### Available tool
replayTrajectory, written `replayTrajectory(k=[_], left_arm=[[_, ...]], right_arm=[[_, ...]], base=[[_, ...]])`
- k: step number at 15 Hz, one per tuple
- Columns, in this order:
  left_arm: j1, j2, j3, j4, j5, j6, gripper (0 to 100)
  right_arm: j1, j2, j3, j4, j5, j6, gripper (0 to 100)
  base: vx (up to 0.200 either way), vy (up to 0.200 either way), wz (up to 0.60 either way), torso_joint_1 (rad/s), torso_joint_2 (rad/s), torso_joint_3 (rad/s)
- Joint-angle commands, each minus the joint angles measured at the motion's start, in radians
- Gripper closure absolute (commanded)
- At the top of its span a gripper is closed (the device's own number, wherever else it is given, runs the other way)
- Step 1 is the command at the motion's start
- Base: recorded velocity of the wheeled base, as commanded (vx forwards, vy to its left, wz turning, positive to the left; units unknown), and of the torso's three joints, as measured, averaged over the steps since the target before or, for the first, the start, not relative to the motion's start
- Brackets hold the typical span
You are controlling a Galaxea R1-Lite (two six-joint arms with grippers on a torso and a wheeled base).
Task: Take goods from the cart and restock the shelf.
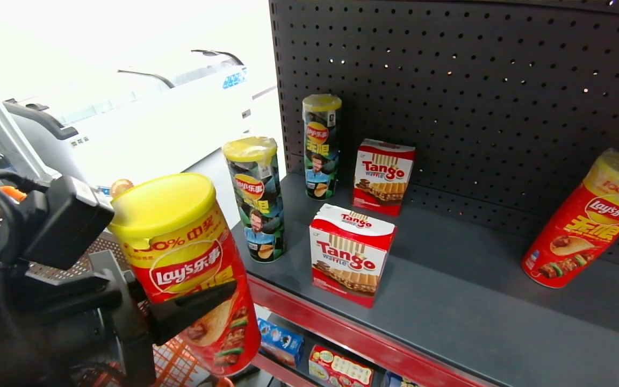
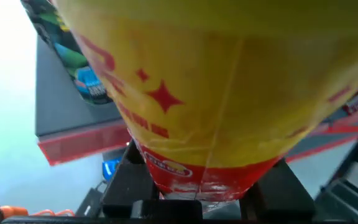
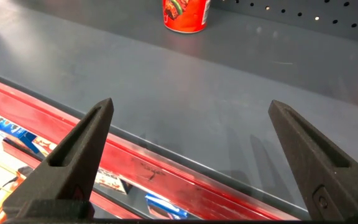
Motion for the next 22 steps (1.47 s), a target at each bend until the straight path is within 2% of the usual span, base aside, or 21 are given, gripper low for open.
replayTrajectory(k=[1, 4, 8, 9, 13, 15, 20, 22], left_arm=[[-0.018, -0.055, 0.004, 0.012, 0.000, 0.001, 100], [-0.023, -0.055, -0.001, 0.012, -0.001, 0.003, 100], [-0.048, -0.056, 0.003, 0.012, -0.081, 0.008, 100], [-0.054, -0.056, 0.001, 0.012, -0.086, 0.006, 100], [-0.083, -0.058, -0.001, 0.011, -0.089, 0.006, 100], [-0.127, -0.058, 0.003, 0.011, -0.090, 0.001, 100], [-0.134, -0.058, 0.004, 0.011, -0.090, 0.001, 100], [-0.134, -0.058, 0.003, 0.011, -0.089, 0.001, 100]], right_arm=[[0.000, 0.002, 0.000, 0.000, 0.000, 0.000, 0], [0.000, 0.002, 0.000, 0.000, 0.000, 0.000, 0], [0.000, 0.002, 0.000, 0.000, 0.000, 0.001, 0], [-0.001, 0.002, 0.000, 0.000, 0.000, 0.001, 0], [0.000, 0.002, 0.000, 0.000, 0.000, 0.001, 0], [0.000, 0.002, 0.000, 0.000, 0.000, 0.001, 0], [0.000, 0.002, 0.000, 0.000, 0.000, 0.000, 0], [0.000, 0.002, 0.000, 0.000, 0.000, 0.000, 0]], base=[[0.000, 0.000, 0.00, 0.000, 0.00, 0.000], [0.000, 0.000, 0.00, 0.000, 0.00, 0.000], [0.000, 0.000, 0.00, 0.000, 0.00, 0.000], [0.000, 0.000, 0.00, 0.000, 0.00, 0.000], [0.000, 0.000, 0.00, 0.000, 0.00, 0.000], [0.000, 0.000, -0.30, 0.001, 0.00, 0.001], [0.000, 0.000, -0.60, 0.001, 0.00, 0.005], [0.000, 0.000, 0.00, 0.000, 0.00, 0.000]])
